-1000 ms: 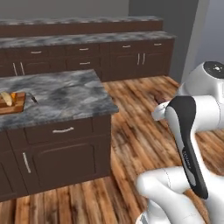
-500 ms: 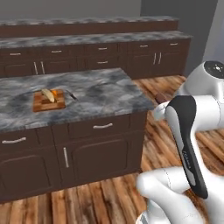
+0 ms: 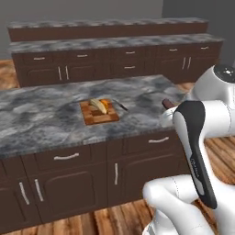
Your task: Retrieve the sausage and cheese from the fridge and place them on the cutting board on the counter.
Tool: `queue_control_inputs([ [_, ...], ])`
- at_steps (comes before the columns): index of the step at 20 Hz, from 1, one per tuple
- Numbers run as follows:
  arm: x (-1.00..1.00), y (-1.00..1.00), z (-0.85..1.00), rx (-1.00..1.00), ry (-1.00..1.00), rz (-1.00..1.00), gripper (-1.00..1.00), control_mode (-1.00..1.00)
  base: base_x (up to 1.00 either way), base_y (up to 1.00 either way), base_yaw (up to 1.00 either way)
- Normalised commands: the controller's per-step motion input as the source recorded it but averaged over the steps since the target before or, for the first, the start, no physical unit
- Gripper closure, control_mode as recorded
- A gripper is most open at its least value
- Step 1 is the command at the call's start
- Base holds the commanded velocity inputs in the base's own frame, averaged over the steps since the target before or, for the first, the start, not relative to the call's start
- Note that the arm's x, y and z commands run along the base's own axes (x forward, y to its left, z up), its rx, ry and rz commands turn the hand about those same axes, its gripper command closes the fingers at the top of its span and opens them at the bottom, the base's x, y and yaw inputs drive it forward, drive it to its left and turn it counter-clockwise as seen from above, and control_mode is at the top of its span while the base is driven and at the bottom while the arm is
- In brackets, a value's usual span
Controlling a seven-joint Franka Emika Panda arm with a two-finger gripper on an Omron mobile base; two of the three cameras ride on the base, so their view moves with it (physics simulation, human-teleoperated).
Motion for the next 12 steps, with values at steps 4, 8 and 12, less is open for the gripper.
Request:
queue_control_inputs([
  [4, 0.0, 0.0, 0.0, 0.0, 0.0, 0.0, 1.0, 1.0, 0.63, 0.75, 0.08],
  [8, 0.0, 0.0, 0.0, 0.0, 0.0, 0.0, 1.0, 1.0, 0.81, 0.39, 0.12],
  [12, 0.0, 0.0, 0.0, 0.0, 0.0, 0.0, 1.0, 1.0, 0.99, 0.15, 0.11],
])
